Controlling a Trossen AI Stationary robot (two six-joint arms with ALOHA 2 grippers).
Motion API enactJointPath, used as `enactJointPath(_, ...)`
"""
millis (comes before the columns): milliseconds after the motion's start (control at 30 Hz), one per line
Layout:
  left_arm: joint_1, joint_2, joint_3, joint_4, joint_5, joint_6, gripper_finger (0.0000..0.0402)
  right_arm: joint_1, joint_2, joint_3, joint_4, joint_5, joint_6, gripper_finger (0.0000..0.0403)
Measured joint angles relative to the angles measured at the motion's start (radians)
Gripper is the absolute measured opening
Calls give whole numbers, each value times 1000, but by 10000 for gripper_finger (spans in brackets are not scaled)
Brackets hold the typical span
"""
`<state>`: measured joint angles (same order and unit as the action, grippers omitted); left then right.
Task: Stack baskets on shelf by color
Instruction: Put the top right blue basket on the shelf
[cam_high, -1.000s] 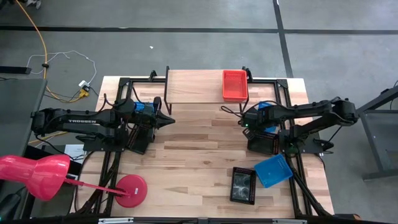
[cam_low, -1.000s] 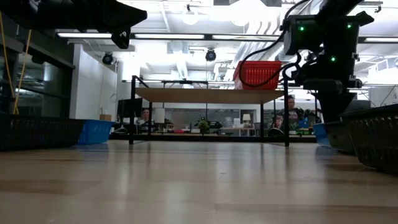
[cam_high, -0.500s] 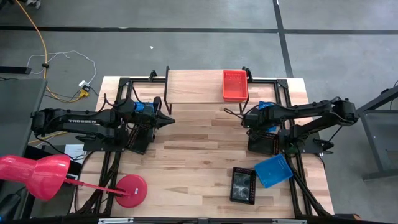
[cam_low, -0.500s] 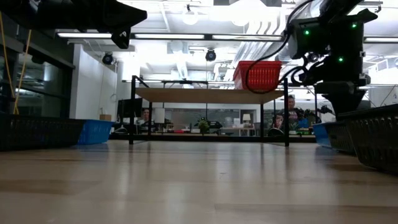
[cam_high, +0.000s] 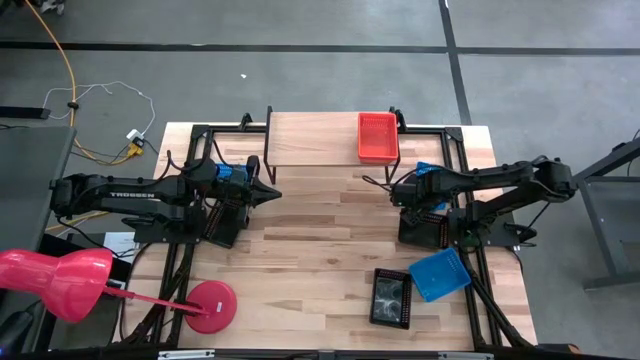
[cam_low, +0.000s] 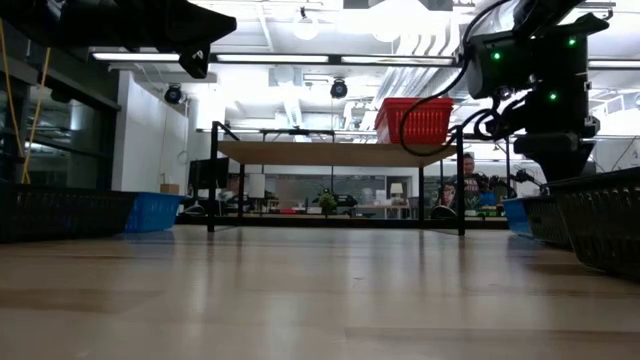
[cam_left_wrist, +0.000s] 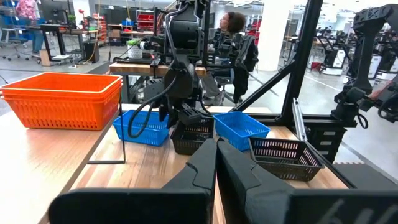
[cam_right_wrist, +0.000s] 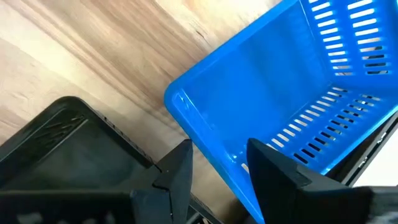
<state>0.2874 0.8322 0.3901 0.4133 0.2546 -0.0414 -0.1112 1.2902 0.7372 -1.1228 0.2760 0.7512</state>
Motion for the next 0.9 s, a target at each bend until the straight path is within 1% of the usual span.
enactJointPath(200, 0, 0, 0, 0, 0, 0, 0, 0, 47, 0, -3, -2, -1, 140)
enactJointPath(367, 0, 0, 0, 0, 0, 0, 0, 0, 97, 0, 2, 31, -11, 140)
enactJointPath(500, 0, 0, 0, 0, 0, 0, 0, 0, 137, 0, 2, 36, -20, 140)
enactJointPath(600, 0, 0, 0, 0, 0, 0, 0, 0, 155, 0, 2, 45, -32, 131)
enactJointPath(733, 0, 0, 0, 0, 0, 0, 0, 0, 157, 0, 5, 58, -35, 98)
enactJointPath(800, 0, 0, 0, 0, 0, 0, 0, 0, 157, 0, 2, 58, -37, 72)
enactJointPath(900, 0, 0, 0, 0, 0, 0, 0, 0, 156, 0, -18, 59, -41, 20)
